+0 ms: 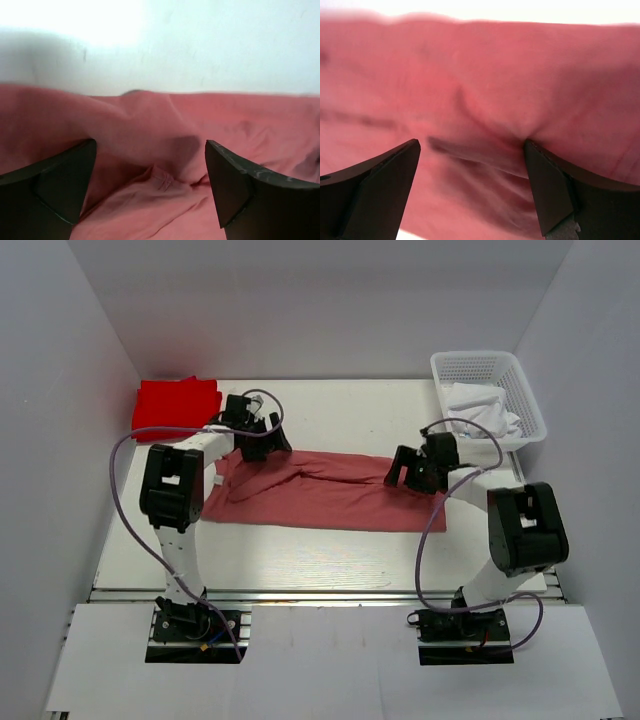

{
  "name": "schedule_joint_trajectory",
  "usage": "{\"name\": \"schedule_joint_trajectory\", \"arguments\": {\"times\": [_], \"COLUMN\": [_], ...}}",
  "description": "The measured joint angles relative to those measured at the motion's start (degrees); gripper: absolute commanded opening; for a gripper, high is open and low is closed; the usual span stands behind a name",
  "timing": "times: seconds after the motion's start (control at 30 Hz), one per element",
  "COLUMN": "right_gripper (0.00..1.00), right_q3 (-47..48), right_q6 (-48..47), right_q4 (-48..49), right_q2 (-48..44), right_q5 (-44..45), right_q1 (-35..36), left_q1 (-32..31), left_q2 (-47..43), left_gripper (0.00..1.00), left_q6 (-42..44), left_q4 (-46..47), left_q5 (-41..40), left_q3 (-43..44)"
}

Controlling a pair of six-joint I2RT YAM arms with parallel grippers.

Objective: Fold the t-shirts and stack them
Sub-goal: Rotate the tshirt 90 degrees

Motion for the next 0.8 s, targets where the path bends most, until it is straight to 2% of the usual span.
{"name": "schedule_joint_trajectory", "arguments": {"times": [0.07,0.17,0.3,0.37,0.43,0.53,0.63,0.8], "right_gripper": [0.9,0.9,0.9,0.9,0.9,0.9,0.9,0.9], "right_q3": [-3.82,-8.46,-9.86,-9.4,-7.69,-1.42,3.85,6.1], "right_q6": [-0.57,-2.19,-6.12,-8.96,-12.48,-17.84,-22.16,-26.32], "right_q4": [0.09,-1.36,-4.28,-4.44,-4.57,-5.75,-5.38,-5.77], "right_q2": [-3.43,-8.57,-11.06,-10.45,-8.39,-2.32,3.02,4.74], "right_q5": [1.31,0.9,-1.49,-3.52,-6.45,-11.91,-17.55,-22.86], "right_q1": [3.21,9.07,18.58,24.79,30.8,37.13,40.81,43.8], "left_q1": [0.0,-0.07,-0.57,-1.46,-2.84,-6.03,-9.55,-13.6], "left_q2": [3.65,12.39,30.84,39.98,44.22,45.53,46.71,47.43], "left_gripper": [1.0,1.0,1.0,1.0,1.0,1.0,1.0,1.0], "left_q6": [0.17,0.57,0.9,0.39,-2.05,-5.25,-6.95,-8.94], "left_q4": [-0.61,-2.08,-2.45,1.46,9.33,15.78,20.04,23.76], "left_q5": [0.39,2.23,7.52,9.99,12.37,12.22,10.71,10.45], "left_q3": [5.31,18.56,46.36,59.91,62.25,62.01,62.03,62.18]}}
